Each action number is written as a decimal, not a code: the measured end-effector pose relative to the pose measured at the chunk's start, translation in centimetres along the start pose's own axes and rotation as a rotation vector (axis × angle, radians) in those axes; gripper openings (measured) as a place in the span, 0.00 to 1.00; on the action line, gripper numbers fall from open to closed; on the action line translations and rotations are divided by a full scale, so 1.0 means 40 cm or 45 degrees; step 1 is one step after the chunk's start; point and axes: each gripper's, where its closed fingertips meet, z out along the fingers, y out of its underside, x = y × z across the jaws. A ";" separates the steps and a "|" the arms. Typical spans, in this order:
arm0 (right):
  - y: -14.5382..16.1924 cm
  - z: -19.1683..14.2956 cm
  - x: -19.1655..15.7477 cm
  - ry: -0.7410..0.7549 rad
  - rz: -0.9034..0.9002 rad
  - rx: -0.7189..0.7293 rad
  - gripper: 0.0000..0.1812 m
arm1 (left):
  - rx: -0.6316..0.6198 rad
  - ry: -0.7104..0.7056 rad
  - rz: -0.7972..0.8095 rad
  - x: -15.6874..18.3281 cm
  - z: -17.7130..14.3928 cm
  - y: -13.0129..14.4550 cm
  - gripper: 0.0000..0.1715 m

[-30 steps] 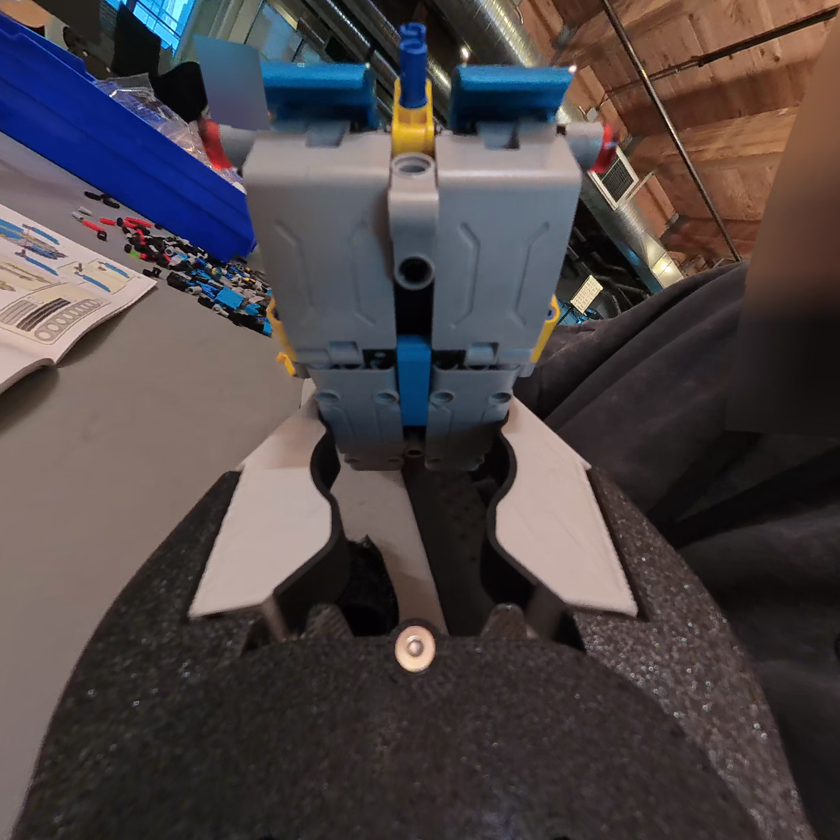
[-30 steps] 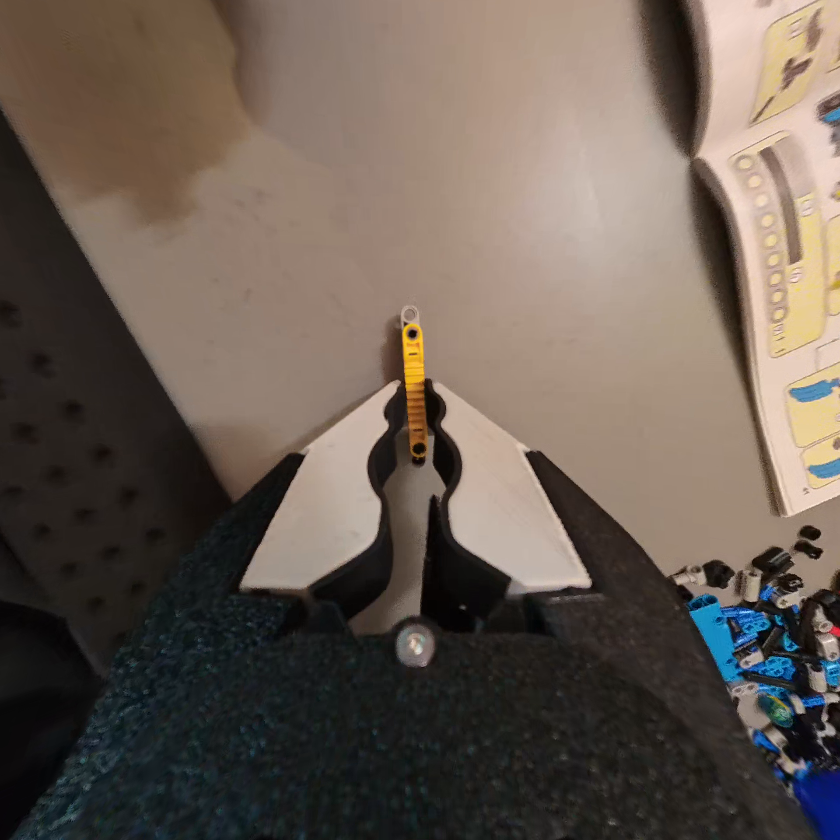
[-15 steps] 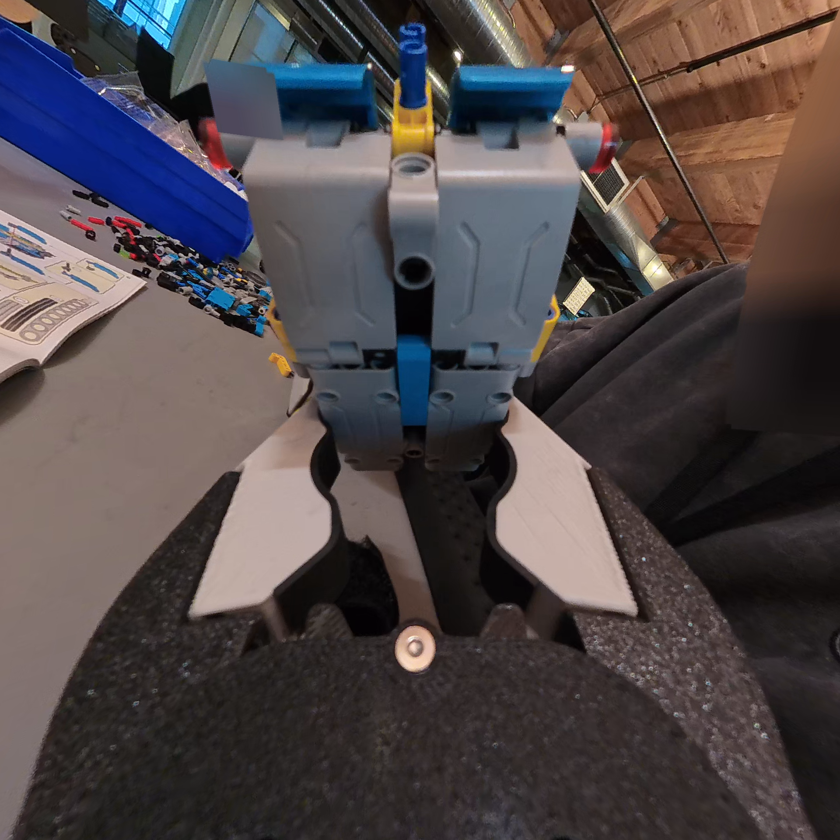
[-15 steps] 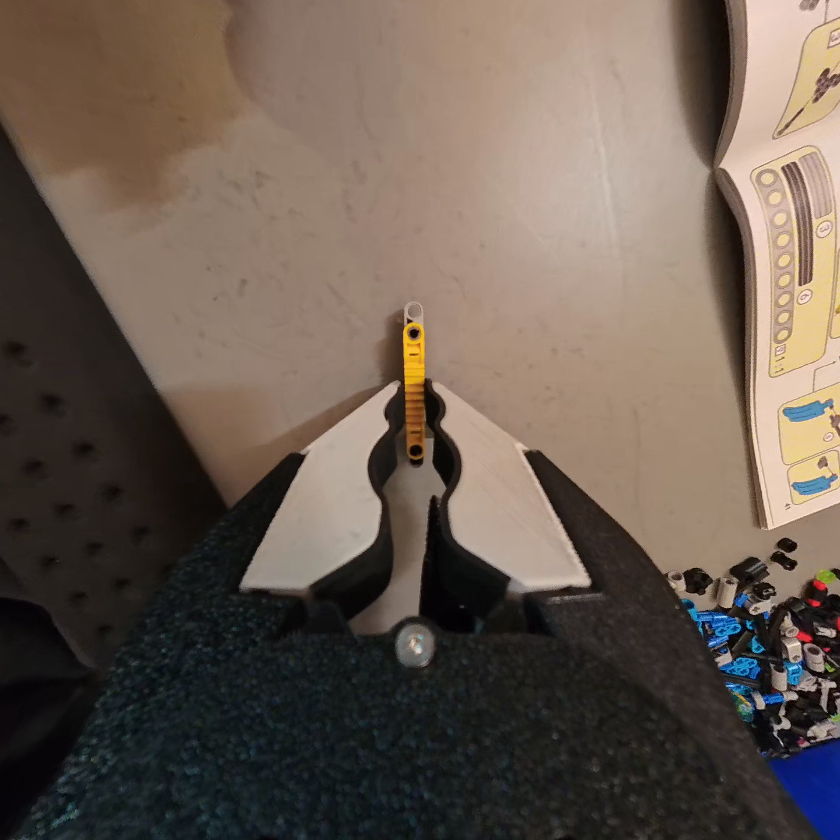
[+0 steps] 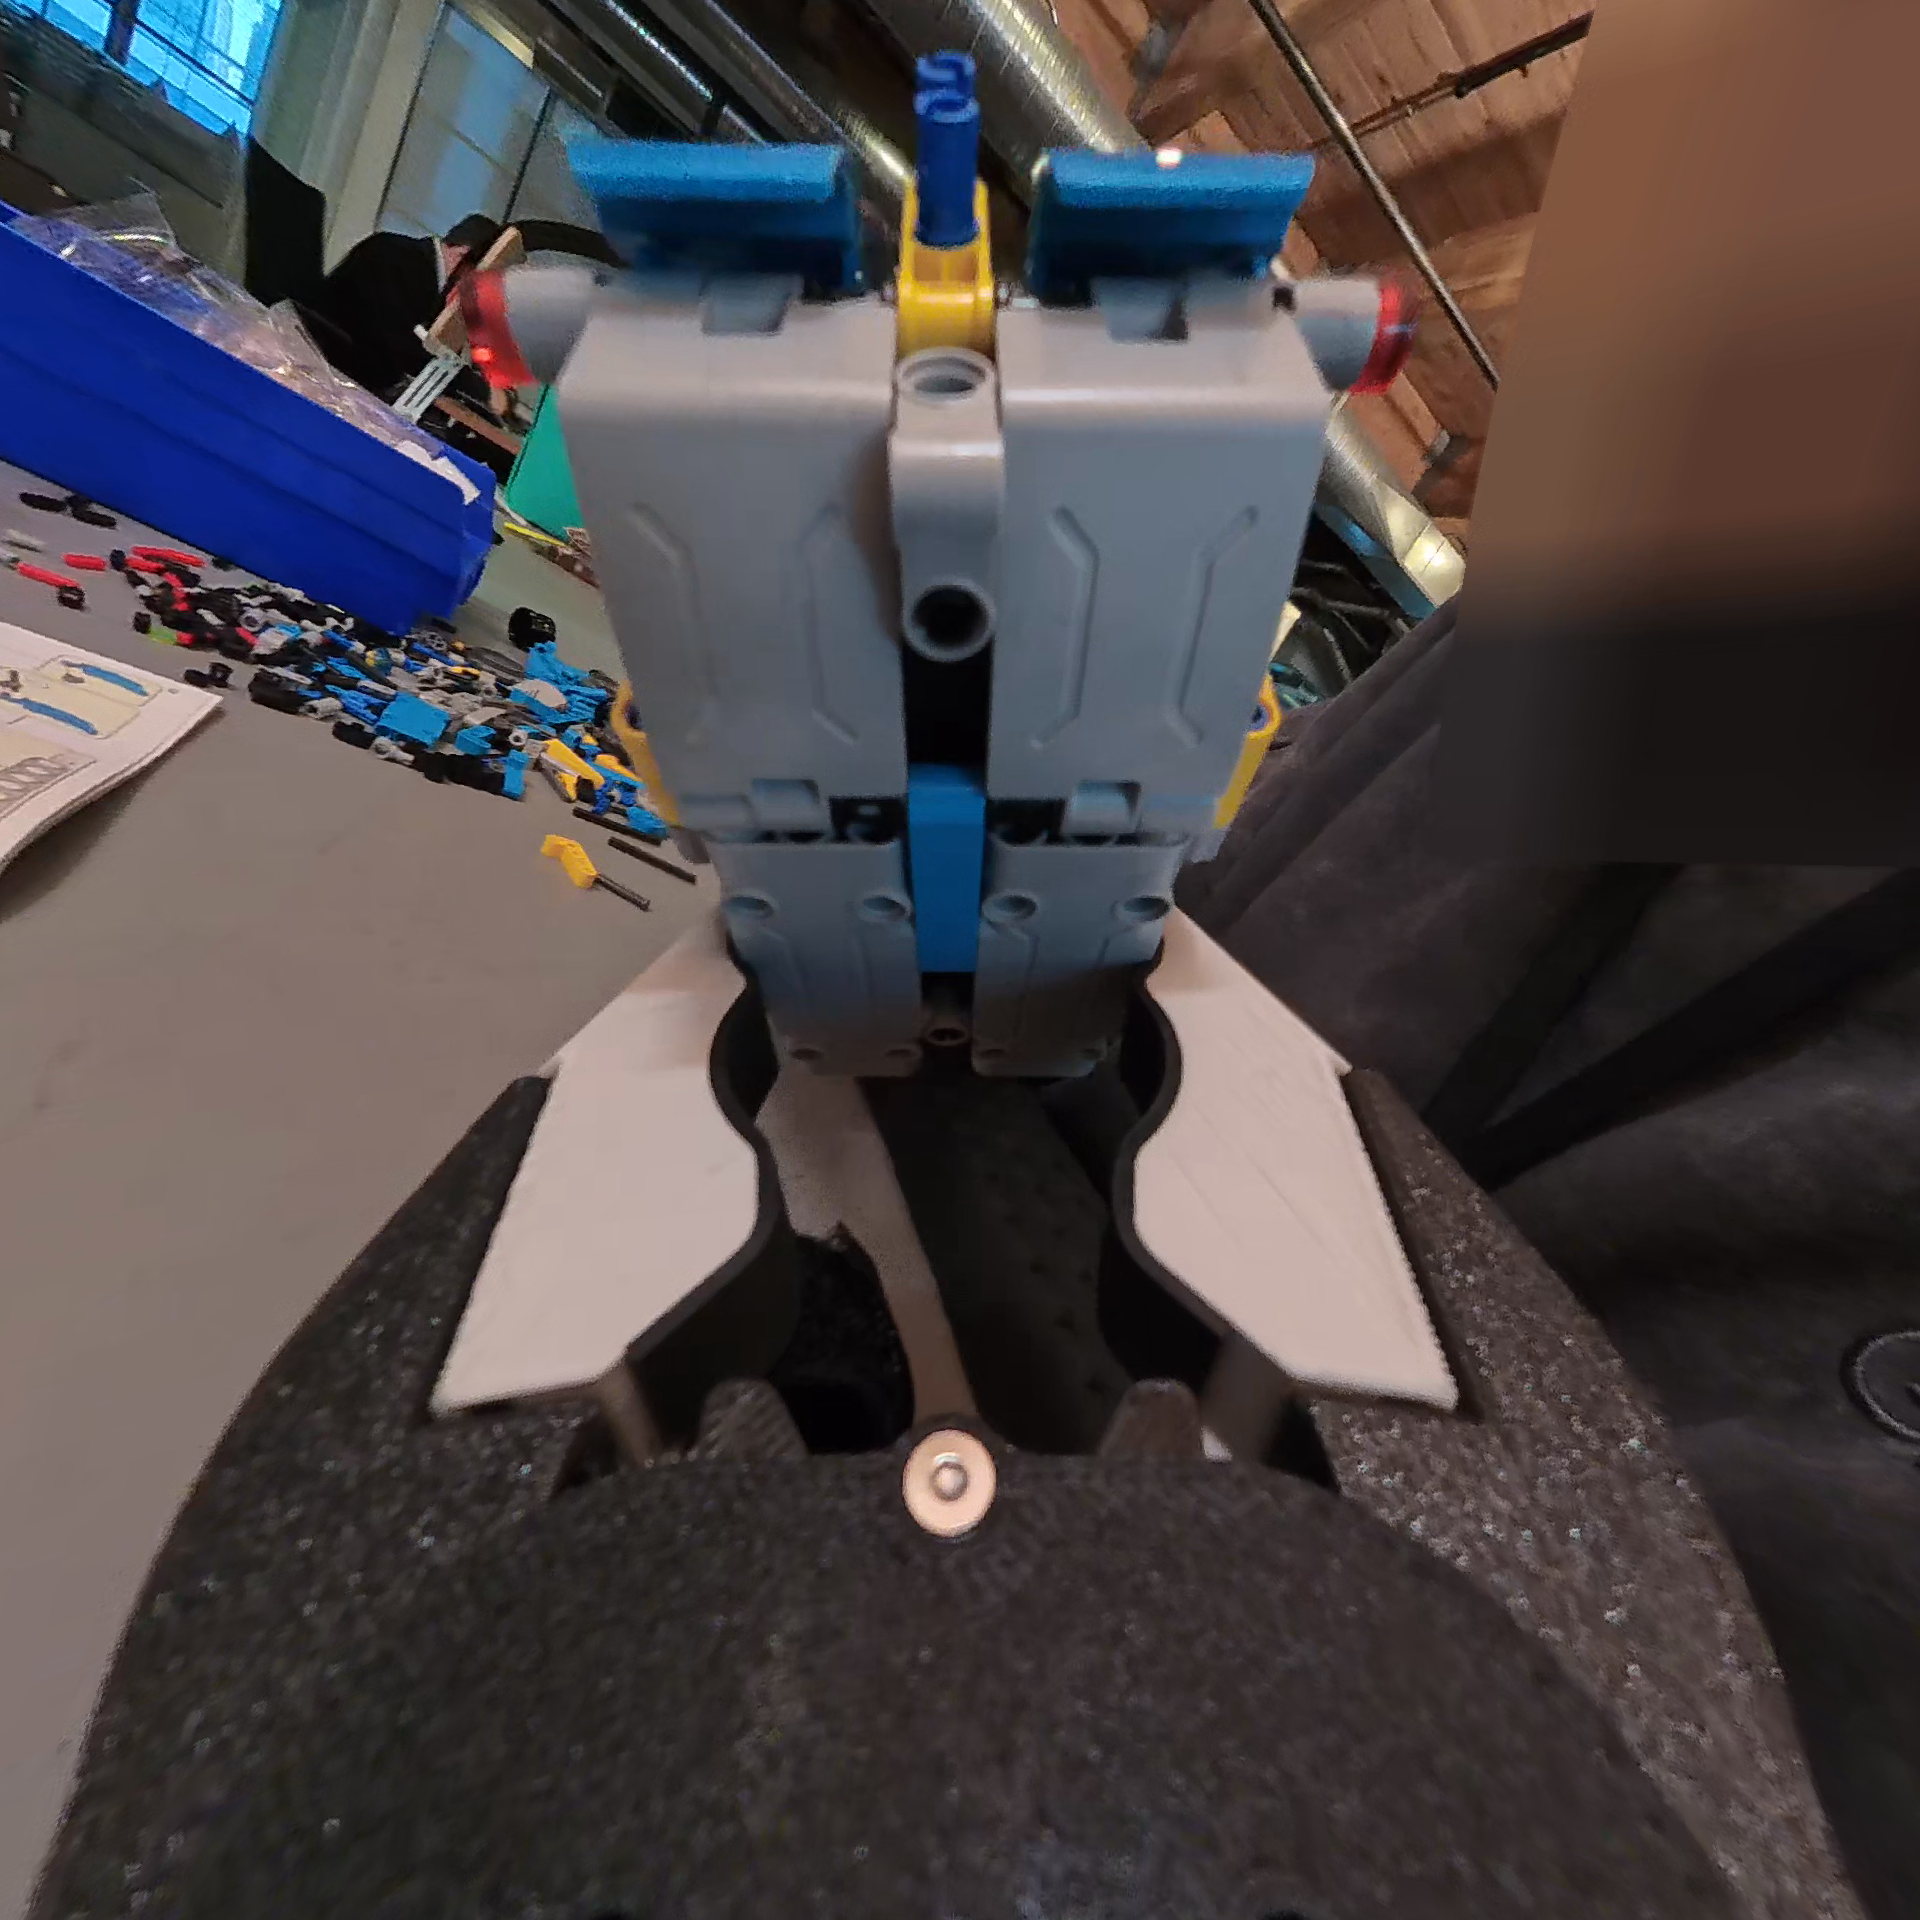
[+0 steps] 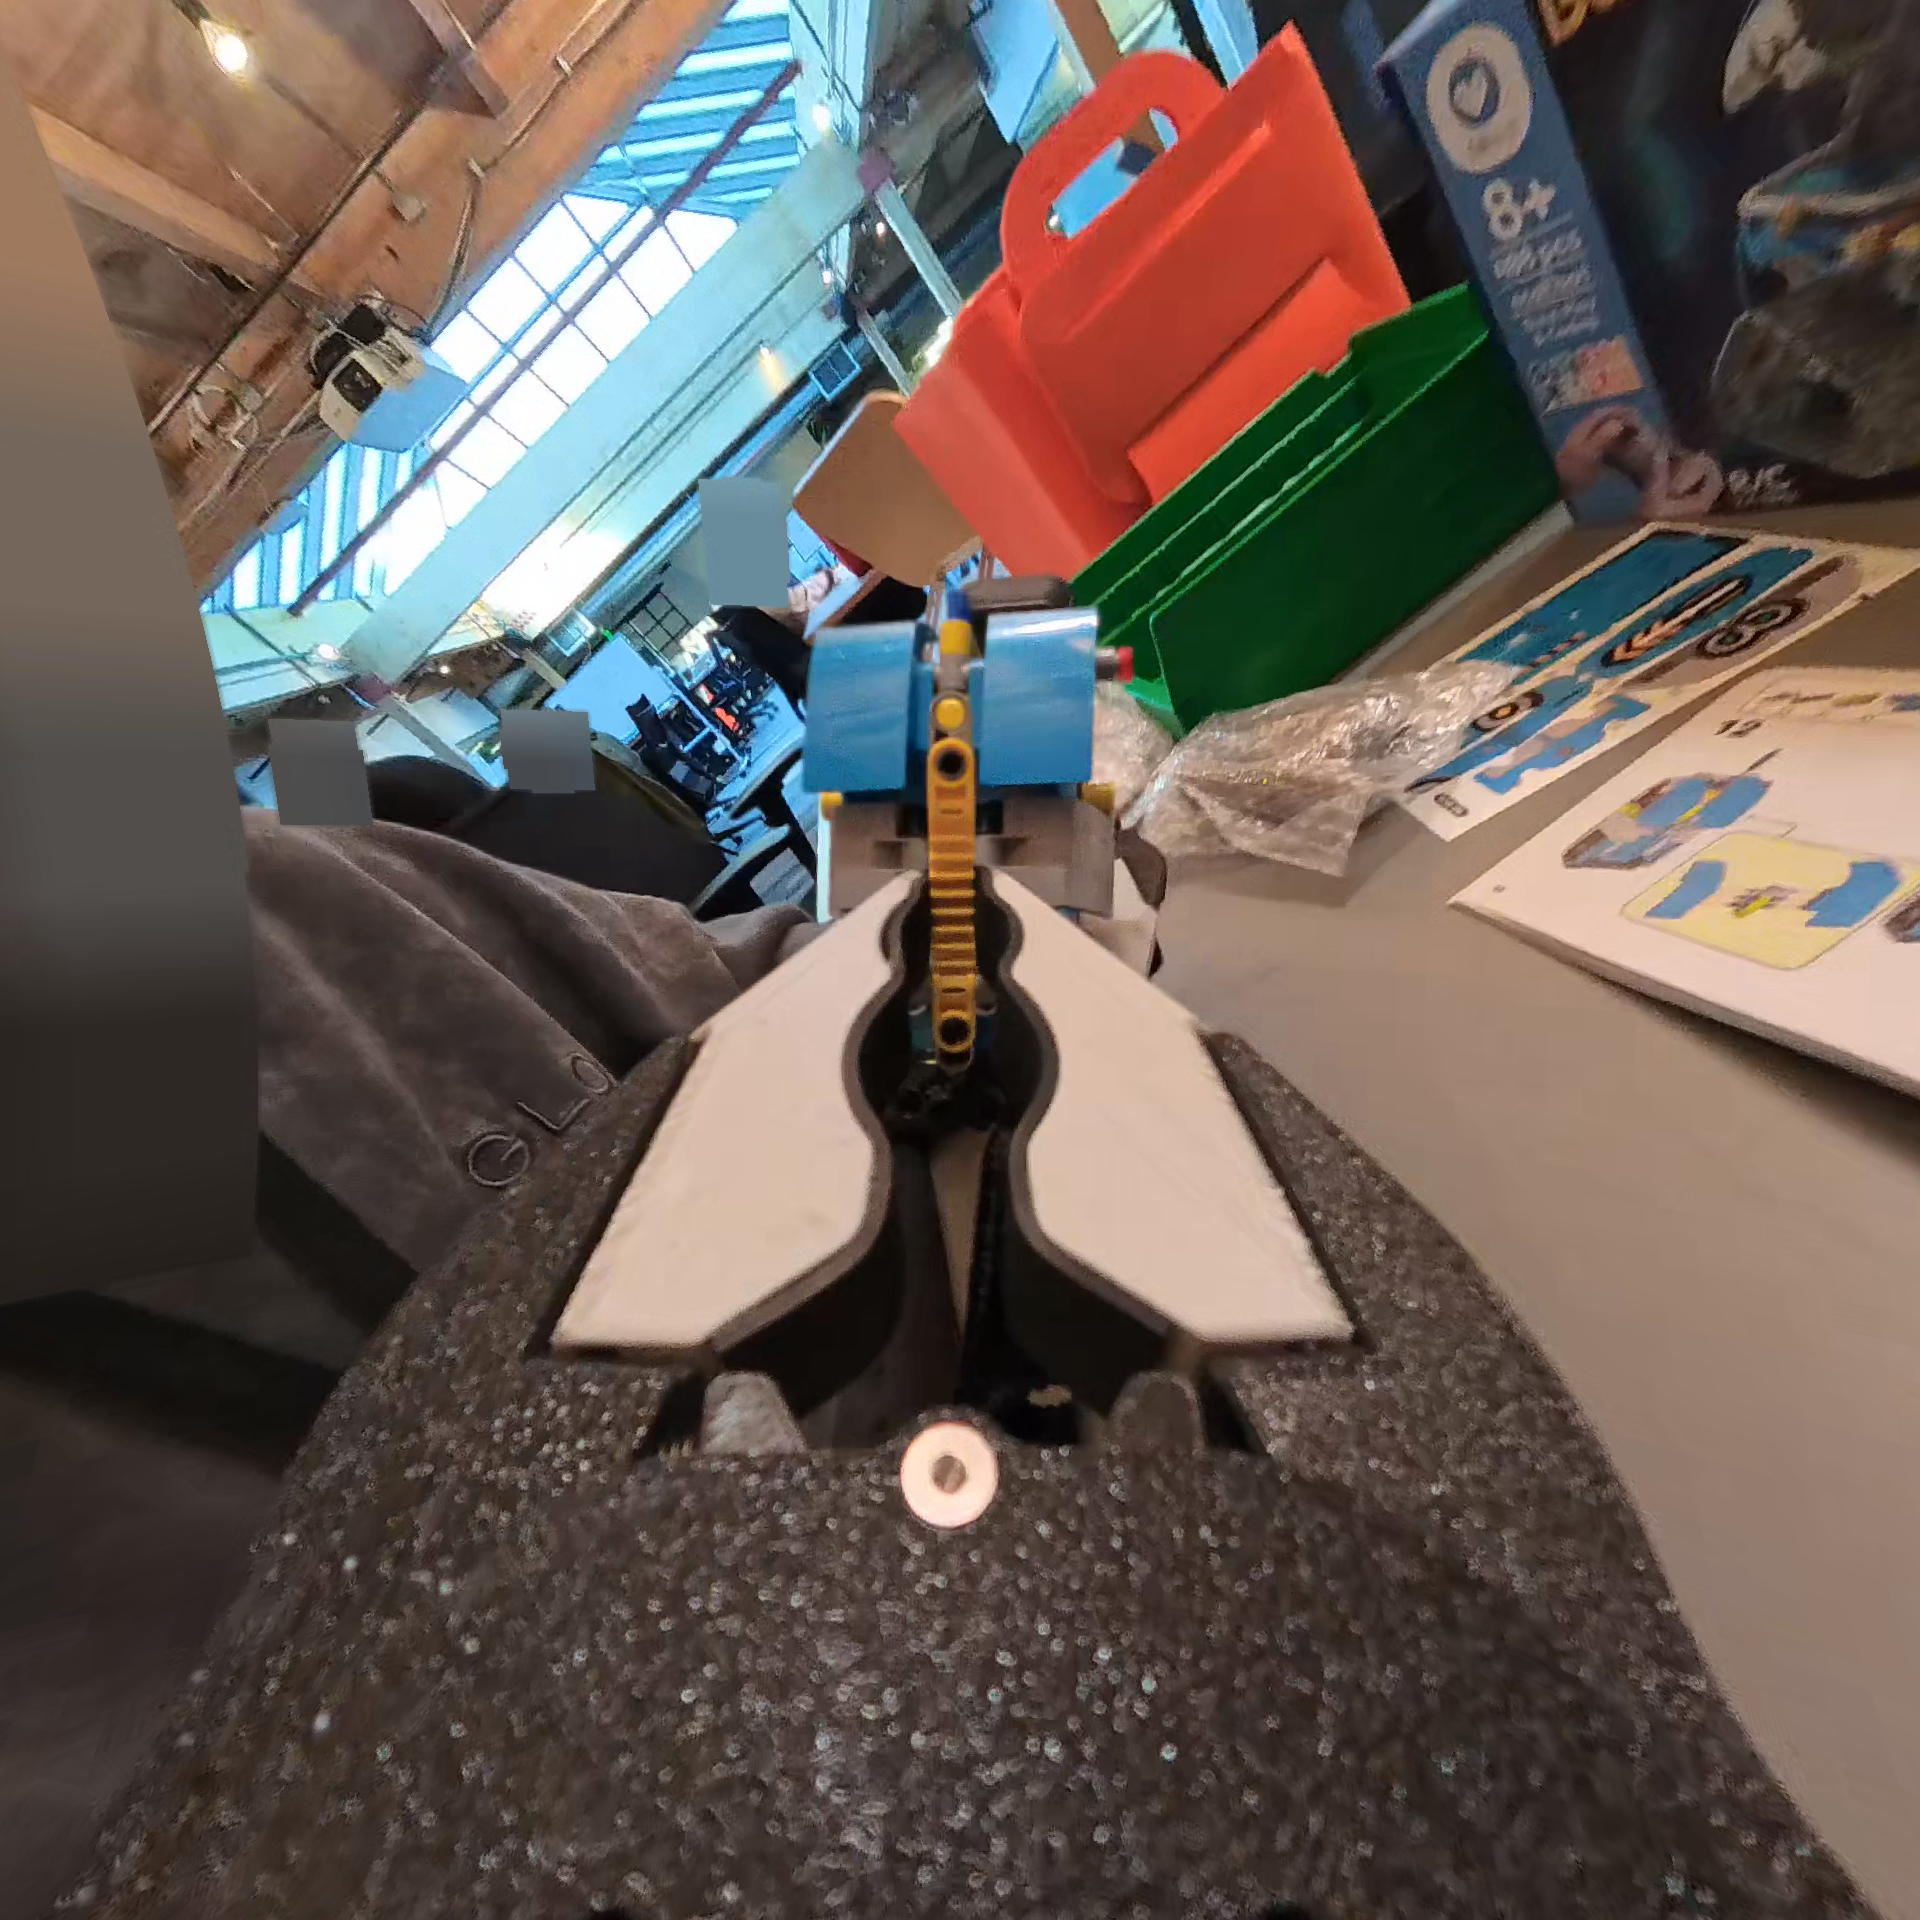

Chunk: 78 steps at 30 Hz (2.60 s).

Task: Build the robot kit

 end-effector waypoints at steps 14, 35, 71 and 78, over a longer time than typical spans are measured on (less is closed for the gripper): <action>0.031 0.015 0.012 0.064 -0.039 -0.111 0.03 | -0.038 -0.051 -0.025 -0.023 -0.005 0.011 0.38; 0.028 0.021 0.018 0.107 -0.095 -0.165 0.04 | -0.046 -0.034 -0.054 -0.020 -0.004 0.014 0.38; 0.041 0.033 0.050 0.217 -0.047 -0.165 0.04 | -0.072 -0.037 -0.153 -0.038 -0.004 0.034 0.38; 0.020 0.032 0.037 0.250 -0.057 -0.147 0.04 | -0.006 0.029 -0.182 -0.025 -0.006 0.005 0.38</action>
